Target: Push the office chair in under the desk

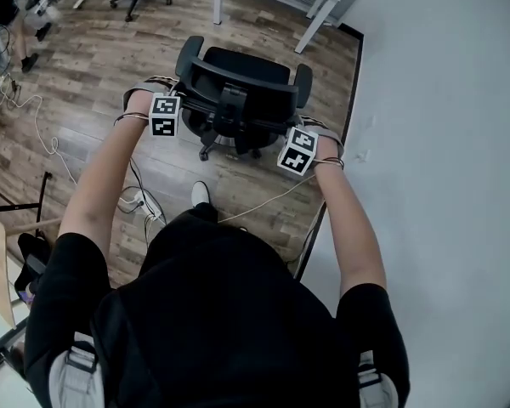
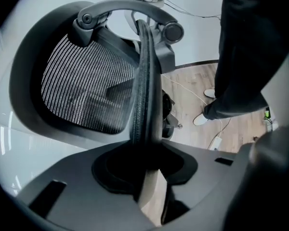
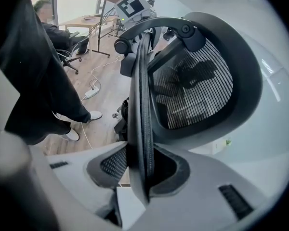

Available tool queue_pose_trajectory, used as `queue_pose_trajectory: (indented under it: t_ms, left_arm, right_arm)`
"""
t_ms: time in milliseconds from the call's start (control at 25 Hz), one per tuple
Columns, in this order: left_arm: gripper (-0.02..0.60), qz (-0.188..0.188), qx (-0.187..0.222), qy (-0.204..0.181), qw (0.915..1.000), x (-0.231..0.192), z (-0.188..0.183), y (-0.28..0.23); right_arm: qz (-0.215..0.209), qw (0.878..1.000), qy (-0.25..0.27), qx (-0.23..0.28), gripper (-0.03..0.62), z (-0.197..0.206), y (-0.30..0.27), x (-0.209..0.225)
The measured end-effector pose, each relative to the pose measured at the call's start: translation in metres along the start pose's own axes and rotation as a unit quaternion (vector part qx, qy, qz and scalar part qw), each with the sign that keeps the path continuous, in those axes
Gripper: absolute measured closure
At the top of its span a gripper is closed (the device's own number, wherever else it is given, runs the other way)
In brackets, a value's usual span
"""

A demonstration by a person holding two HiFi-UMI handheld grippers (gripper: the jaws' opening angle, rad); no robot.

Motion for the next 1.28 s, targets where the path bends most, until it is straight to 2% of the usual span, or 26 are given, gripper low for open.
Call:
queue_pose_trajectory:
  t_ms: [360, 600, 800, 1280]
  left_arm:
    - [0.46, -0.007, 0.032, -0.018, 0.9993, -0.053, 0.01, -0.033]
    - [0.469, -0.023, 0.056, -0.033, 0.9976, -0.09, 0.012, -0.053]
    - [0.471, -0.02, 0.072, -0.04, 0.9964, -0.122, 0.013, -0.07]
    - [0.476, -0.016, 0.077, -0.045, 0.9959, -0.207, 0.0, -0.118]
  right_arm:
    - [-0.005, 0.999, -0.026, -0.022, 0.47, -0.008, -0.026, 0.051]
    - [0.01, 0.999, -0.034, -0.035, 0.468, -0.007, -0.043, 0.087]
    - [0.018, 0.998, -0.039, -0.043, 0.468, -0.005, -0.056, 0.117]
    - [0.024, 0.998, -0.036, -0.043, 0.468, 0.017, -0.098, 0.204]
Point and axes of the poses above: the fingertips, and each gripper's own axes: y backward along the fingers, x to its right, z out of its underside, the point moved 6 cm from there along y, backward along the fingers, and after that the axes turned 9 degrees about -x, right-handed, at the moved point
